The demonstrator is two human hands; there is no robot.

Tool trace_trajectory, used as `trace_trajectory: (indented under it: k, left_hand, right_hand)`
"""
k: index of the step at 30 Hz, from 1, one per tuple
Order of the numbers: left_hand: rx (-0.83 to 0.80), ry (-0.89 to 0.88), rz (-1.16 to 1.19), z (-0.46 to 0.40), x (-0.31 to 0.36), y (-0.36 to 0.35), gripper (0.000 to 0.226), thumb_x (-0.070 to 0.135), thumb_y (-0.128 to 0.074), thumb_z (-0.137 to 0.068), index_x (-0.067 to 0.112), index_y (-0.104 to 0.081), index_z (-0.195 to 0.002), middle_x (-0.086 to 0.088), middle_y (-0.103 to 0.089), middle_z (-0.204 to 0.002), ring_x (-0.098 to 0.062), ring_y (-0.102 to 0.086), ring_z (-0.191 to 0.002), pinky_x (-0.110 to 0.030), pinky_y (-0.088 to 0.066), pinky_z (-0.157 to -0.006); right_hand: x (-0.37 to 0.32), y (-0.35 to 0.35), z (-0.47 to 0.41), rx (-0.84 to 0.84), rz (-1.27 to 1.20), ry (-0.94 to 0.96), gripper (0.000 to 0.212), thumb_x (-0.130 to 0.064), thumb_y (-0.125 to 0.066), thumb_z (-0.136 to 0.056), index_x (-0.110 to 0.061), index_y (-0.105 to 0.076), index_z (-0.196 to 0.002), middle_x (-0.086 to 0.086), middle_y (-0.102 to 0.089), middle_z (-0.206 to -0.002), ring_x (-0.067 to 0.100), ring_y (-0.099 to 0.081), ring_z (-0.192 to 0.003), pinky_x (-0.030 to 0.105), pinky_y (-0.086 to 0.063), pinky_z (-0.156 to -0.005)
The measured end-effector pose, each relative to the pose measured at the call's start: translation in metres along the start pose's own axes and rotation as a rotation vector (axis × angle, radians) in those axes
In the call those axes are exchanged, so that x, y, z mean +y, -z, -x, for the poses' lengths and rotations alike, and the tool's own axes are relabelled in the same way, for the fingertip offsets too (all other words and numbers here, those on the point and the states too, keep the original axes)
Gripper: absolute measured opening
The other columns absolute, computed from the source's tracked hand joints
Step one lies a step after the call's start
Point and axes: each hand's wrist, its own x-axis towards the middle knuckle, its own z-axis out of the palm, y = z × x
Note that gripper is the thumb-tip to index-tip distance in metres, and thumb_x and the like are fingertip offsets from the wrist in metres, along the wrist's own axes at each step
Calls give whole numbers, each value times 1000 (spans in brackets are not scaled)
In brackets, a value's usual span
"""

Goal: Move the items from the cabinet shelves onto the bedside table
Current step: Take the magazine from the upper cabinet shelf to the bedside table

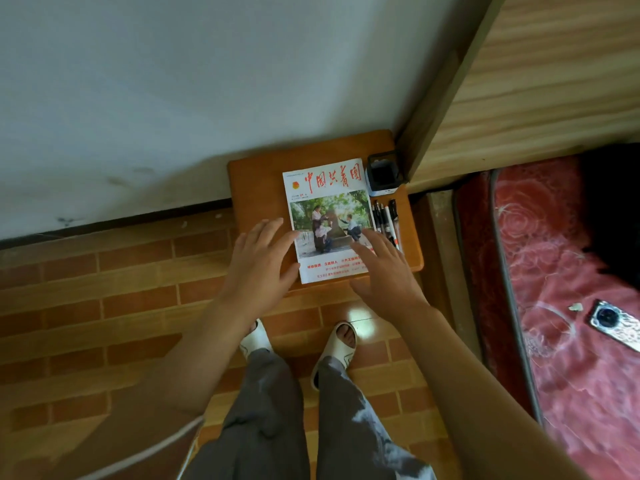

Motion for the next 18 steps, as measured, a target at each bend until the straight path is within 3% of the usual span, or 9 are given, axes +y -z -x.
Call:
trace_trajectory:
  k: [10,18]
  left_hand:
    - [148,146,43,102,36,132,58,53,-53,-98,33,-41,-151,1,-30,-165,-25,-23,-154,-58,-28,-121]
    - [277,179,18,195,1,225,60,57,-47,-99,33,-38,-153,2,-29,-164,-23,-28,-151,-53,-27,-122]
  right_hand:
    - [-88,97,86,71,-11,26,76,-43,-72,-94,-31,-36,-159,-3,-19,-171,23,-11,-158,48,-16,-125]
    - [-188,160,131,109,58,108,65,-48,-61,-99,-31,-38,-158,-3,-22,-171,25,-15,-158,52,-19,-127]
